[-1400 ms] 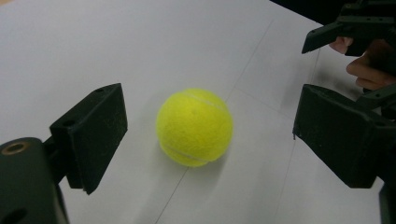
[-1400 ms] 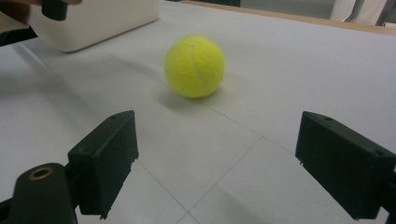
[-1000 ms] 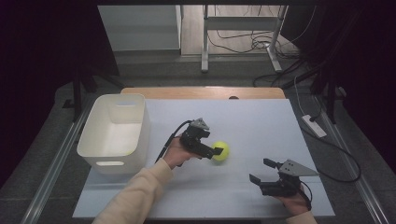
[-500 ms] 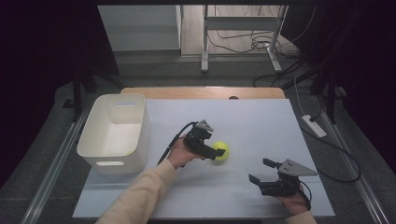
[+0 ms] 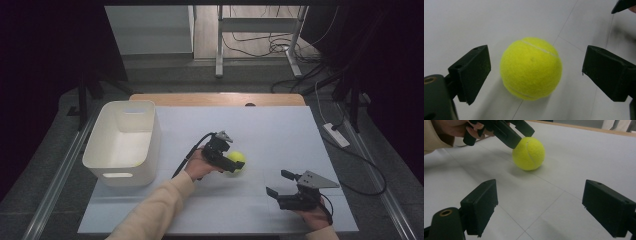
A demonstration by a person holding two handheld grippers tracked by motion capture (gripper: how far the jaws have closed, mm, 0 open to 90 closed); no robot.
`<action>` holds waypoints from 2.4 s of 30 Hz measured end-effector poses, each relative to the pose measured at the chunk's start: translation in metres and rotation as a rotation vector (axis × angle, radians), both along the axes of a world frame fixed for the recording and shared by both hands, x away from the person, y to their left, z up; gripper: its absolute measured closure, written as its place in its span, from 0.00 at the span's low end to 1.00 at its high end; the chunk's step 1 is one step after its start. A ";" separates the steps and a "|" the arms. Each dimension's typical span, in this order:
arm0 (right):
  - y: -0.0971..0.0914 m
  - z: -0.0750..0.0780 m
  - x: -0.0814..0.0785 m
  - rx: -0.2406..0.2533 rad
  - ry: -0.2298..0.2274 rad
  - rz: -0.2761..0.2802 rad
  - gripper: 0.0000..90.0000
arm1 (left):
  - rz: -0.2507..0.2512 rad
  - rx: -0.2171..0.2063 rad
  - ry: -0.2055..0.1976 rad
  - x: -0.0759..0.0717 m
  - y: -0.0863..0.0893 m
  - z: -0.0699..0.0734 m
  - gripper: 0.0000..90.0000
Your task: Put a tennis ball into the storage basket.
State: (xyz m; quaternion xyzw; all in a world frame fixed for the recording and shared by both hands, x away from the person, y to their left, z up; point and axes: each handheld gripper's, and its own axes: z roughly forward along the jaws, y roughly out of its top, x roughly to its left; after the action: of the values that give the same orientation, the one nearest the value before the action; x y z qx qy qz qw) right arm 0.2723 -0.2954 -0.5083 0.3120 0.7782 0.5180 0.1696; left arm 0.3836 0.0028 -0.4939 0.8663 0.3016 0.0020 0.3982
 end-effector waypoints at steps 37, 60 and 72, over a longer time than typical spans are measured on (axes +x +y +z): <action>-0.001 0.001 -0.001 0.002 -0.006 -0.006 0.15 | 0.026 0.013 -0.029 0.000 -0.005 -0.001 0.30; -0.001 0.001 -0.001 0.001 -0.009 -0.010 0.15 | 0.052 -0.073 -0.089 -0.007 0.014 0.028 0.30; -0.001 0.001 0.000 0.001 -0.009 -0.012 0.15 | 0.072 -0.110 -0.117 -0.009 0.025 0.046 0.30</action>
State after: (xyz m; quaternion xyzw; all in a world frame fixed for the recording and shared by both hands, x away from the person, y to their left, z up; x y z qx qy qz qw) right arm 0.2721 -0.2963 -0.5074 0.3146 0.7751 0.5189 0.1760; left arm 0.3746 0.0281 -0.4483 0.8300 0.3086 0.0503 0.4619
